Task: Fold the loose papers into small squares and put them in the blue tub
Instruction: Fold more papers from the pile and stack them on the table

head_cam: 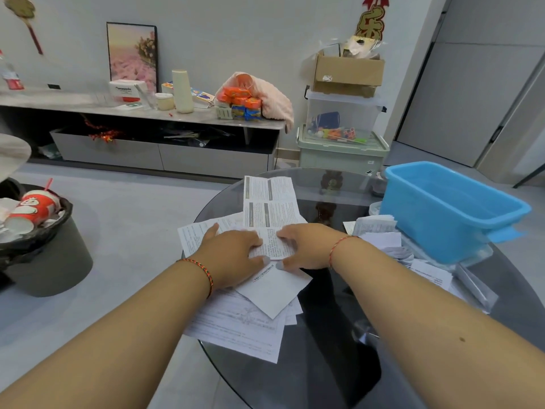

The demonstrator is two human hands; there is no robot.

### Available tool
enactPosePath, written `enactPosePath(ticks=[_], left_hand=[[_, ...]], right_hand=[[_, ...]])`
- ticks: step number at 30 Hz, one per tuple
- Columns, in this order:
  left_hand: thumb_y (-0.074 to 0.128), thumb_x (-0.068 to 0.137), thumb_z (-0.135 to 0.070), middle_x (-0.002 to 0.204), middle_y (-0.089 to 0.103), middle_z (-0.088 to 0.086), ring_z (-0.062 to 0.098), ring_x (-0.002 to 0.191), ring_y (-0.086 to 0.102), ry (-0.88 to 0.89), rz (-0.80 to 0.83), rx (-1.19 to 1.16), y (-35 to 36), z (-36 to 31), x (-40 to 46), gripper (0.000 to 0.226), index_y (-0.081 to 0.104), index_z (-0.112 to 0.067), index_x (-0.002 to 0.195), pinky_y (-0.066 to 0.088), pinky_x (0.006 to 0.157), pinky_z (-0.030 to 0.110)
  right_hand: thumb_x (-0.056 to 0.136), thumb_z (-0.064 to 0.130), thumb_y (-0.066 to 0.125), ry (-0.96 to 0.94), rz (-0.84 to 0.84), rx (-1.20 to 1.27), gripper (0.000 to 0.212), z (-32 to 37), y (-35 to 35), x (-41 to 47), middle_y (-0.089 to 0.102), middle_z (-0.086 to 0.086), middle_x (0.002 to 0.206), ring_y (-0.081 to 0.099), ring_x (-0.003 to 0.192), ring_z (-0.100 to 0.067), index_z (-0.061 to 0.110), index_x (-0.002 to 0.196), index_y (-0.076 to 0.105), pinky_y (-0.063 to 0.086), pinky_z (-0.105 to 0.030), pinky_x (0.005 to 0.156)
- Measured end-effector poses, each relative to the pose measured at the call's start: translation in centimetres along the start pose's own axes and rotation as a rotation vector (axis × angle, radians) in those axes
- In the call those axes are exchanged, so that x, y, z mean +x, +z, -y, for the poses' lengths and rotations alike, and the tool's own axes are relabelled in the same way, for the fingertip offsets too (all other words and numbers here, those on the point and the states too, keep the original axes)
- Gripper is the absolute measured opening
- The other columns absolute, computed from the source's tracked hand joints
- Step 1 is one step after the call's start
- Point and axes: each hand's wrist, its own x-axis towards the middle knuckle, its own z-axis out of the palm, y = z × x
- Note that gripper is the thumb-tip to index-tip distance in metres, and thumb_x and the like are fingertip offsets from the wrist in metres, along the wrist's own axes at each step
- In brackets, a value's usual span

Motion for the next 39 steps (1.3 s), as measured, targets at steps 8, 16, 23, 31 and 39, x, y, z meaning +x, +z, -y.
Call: enactPosePath(ticks=[8,16,23,31,39], left_hand=[[0.046,0.095,-0.041,0.115,0.059,-0.008,0.016,0.11,0.053,0.057,-0.051,-0.135,-1.3,0.9,-0.1,0.034,0.053,-0.029,0.126,0.039,0.086,0.024],[0.058,0.091,-0.012,0.082,0.072,0.006,0.03,0.074,0.064,0.096,-0.679,-0.174,-3.5,0.3,-2.1,0.022,0.072,-0.022,0.104,0.044,0.061,0.028],[0.048,0.081,-0.019,0.088,0.074,-0.003,0.019,0.07,0.07,0.303,-0.801,-0.114,-4.2,-3.1,-11.1,0.03,0.075,-0.019,0.096,0.054,0.062,0.026],[0.059,0.079,-0.028,0.091,0.069,-0.022,-0.009,0.085,0.062,0.342,-0.571,-0.427,2.6,-6.5,-20.5,0.028,0.064,-0.04,0.104,0.042,0.076,-0.001],[0.073,0.076,-0.024,0.113,0.052,-0.04,-0.016,0.096,0.051,0.183,-0.362,-0.532,5.7,-7.1,-20.5,0.038,0.055,-0.053,0.093,0.037,0.078,0.0]], right_hand=[[0.093,0.008,0.042,0.004,0.038,-0.019,0.045,-1.1,-0.4,0.8,0.05,-0.002,0.138,0.048,0.12,-0.024,0.023,0.134,0.05,0.039,-0.029,0.099],[0.089,-0.003,0.045,-0.12,-0.44,-0.052,0.041,0.5,-2.7,-2.1,0.059,-0.005,0.126,0.055,0.114,-0.026,0.018,0.121,0.059,0.046,-0.04,0.094],[0.092,0.008,0.046,-0.241,-0.655,0.063,0.04,1.8,-0.4,-12.0,0.06,0.003,0.128,0.055,0.116,-0.016,0.022,0.126,0.059,0.038,-0.021,0.098],[0.079,0.025,0.053,-0.345,-0.522,0.395,0.037,-0.3,7.8,-21.1,0.063,0.024,0.114,0.058,0.105,0.006,0.038,0.112,0.062,0.044,-0.015,0.091],[0.079,0.015,0.068,-0.21,-0.39,0.44,0.037,-2.1,9.7,-20.9,0.049,0.037,0.115,0.049,0.104,0.003,0.041,0.105,0.065,0.039,-0.01,0.088]])
